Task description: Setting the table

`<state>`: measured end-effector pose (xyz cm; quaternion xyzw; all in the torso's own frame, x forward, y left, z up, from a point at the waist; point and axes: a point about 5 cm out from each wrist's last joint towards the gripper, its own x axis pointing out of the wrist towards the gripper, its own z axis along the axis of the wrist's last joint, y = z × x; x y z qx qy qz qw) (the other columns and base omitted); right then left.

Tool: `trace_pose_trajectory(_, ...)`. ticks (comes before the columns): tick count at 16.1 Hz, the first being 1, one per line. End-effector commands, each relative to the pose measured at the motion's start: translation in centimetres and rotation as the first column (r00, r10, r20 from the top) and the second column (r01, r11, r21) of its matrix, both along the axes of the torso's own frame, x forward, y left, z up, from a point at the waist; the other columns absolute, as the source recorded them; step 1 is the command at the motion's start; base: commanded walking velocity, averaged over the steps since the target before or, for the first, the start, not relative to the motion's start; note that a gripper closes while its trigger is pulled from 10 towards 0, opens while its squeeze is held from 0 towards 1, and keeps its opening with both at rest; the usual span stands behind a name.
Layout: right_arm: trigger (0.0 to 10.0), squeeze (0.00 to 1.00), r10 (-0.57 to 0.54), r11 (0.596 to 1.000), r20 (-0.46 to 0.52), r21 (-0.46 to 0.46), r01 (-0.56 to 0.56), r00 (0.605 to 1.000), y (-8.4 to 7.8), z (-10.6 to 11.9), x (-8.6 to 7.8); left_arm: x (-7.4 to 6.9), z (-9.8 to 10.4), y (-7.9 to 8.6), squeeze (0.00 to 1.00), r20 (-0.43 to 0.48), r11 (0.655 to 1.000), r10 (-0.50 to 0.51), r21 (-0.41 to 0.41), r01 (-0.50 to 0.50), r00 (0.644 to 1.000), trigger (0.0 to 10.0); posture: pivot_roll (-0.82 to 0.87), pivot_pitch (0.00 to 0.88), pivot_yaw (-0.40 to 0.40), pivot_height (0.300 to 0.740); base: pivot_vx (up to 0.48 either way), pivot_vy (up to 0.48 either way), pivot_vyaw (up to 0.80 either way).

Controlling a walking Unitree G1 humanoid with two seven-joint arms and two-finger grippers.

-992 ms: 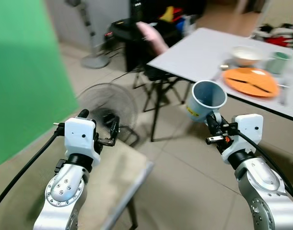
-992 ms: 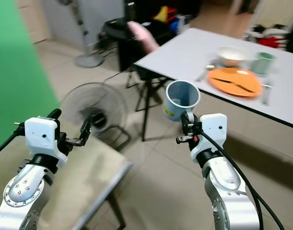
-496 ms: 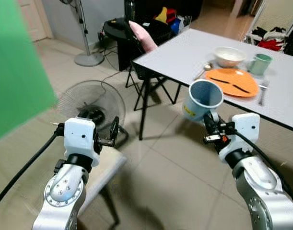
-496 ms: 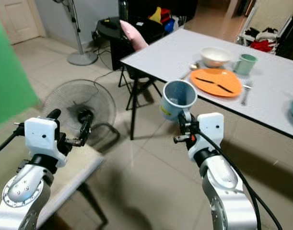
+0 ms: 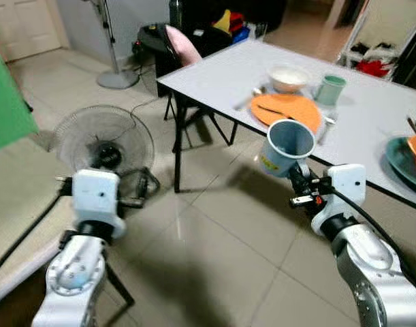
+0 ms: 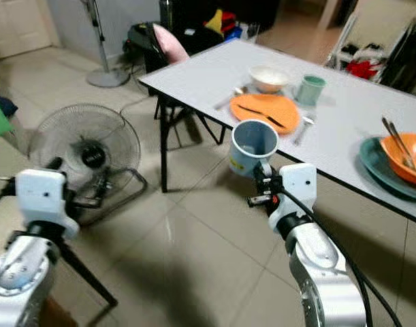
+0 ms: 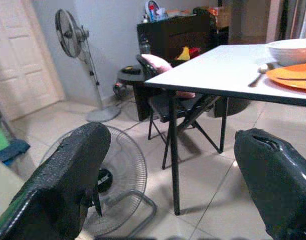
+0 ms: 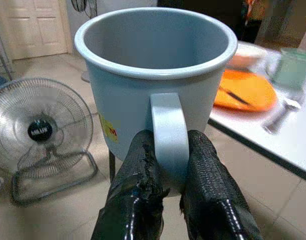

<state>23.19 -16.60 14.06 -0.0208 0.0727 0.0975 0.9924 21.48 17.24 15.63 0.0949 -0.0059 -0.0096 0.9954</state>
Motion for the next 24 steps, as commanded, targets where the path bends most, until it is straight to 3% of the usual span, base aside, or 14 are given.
trace_pose_trajectory(1, 10.0, 0.0, -0.038, 0.999, -0.001, -0.01, 0.038, 0.999, -0.7, -0.1, -0.3, 0.3, 0.2, -0.5, 0.0, 0.017, 1.0, -0.02, 0.0, 0.02, 1.0, 10.0, -0.12, 0.0, 0.011, 0.74, 0.0, -0.48, 0.0)
trace_pose_trajectory(8, 10.0, 0.0, -0.112, 0.994, 0.028, 0.0, 0.112, 0.993, -1.4, 0.2, -0.4, 1.1, 0.4, -0.4, 0.0, 0.023, 1.0, -0.02, -0.014, 0.02, 1.0, 10.0, -0.14, 0.0, 0.036, 0.74, 0.0, -0.132, 0.0)
trace_pose_trajectory(14, 10.0, 0.0, -0.11, 0.994, 0.053, 0.008, 0.11, 0.993, -1.2, 0.6, -0.4, 1.2, 0.3, -0.5, 0.0, 0.025, 0.999, -0.034, -0.016, 0.034, 0.999, 10.0, -0.14, 0.0, 0.039, 0.74, 0.0, 0.0, -0.8)
trace_pose_trajectory(18, 10.0, 0.0, -0.135, 0.991, 0.122, -0.003, 0.137, 0.983, -1.4, 1.8, -0.2, 1.1, 0.4, -0.5, 0.0, 0.042, 0.999, -0.031, -0.016, 0.032, 0.999, 10.0, -0.14, 0.0, 0.034, 0.74, 0.0, 0.0, -0.8)
trace_pose_trajectory(24, 10.0, 0.0, -0.193, 0.981, 0.15, 0.049, 0.187, 0.97, -1.7, 2.7, 0.8, 1.5, 1.1, -1.1, 0.0, 0.071, 0.996, -0.076, -0.035, 0.078, 0.995, 10.0, -0.14, 0.0, 0.031, 0.74, 0.084, 0.0, -0.8)
